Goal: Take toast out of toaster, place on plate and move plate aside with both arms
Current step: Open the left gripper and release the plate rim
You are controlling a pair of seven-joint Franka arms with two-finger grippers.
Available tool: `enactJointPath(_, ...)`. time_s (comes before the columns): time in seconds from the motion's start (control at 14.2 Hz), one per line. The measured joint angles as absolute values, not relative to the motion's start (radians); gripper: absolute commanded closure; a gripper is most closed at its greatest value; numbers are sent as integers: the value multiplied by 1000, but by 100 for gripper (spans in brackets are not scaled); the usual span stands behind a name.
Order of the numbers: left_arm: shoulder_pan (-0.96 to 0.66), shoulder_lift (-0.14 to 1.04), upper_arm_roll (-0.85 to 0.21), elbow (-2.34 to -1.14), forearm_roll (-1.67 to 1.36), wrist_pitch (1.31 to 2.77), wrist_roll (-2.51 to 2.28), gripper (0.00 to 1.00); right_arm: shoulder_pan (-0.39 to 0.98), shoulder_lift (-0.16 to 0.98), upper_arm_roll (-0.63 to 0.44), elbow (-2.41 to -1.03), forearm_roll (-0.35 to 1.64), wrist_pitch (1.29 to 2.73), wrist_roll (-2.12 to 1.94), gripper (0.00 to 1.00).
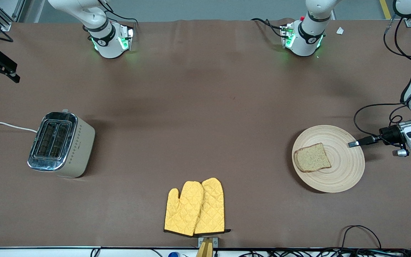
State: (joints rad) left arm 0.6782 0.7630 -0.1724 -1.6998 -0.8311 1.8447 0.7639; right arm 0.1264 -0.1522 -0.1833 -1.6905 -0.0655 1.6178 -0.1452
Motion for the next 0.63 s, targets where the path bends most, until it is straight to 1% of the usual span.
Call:
enactJointPath(0.07, 684, 766, -173, -1699, -831, 1843, 764, 99, 74, -133, -132, -1678, -65, 1619, -145, 0)
enactJointPath(0.14, 687, 767, -173, -1699, -831, 1841, 764, 96, 33, -116, -86, -1663, -65, 1619, -144, 0)
enactJointPath(0.21, 689, 767, -173, -1699, -830, 1841, 764, 88, 13, -99, -60, -1646, -65, 1614, -142, 0)
enactJointPath(0.28, 690, 767, -173, -1698, -828, 1841, 764, 72, 6, -78, -51, -1620, -65, 1602, -141, 0)
enactJointPath(0.42, 694, 768, -173, -1697, -826, 1841, 764, 3, 3, -35, -51, -1537, -65, 1567, -141, 0)
enactJointPath(0.49, 695, 768, -173, -1697, -825, 1841, 764, 0, 2, -22, -51, -1506, -65, 1554, -141, 0)
enactJointPath(0.63, 696, 768, -173, -1691, -822, 1841, 764, 0, 2, -12, -51, -1481, -62, 1546, -141, 0)
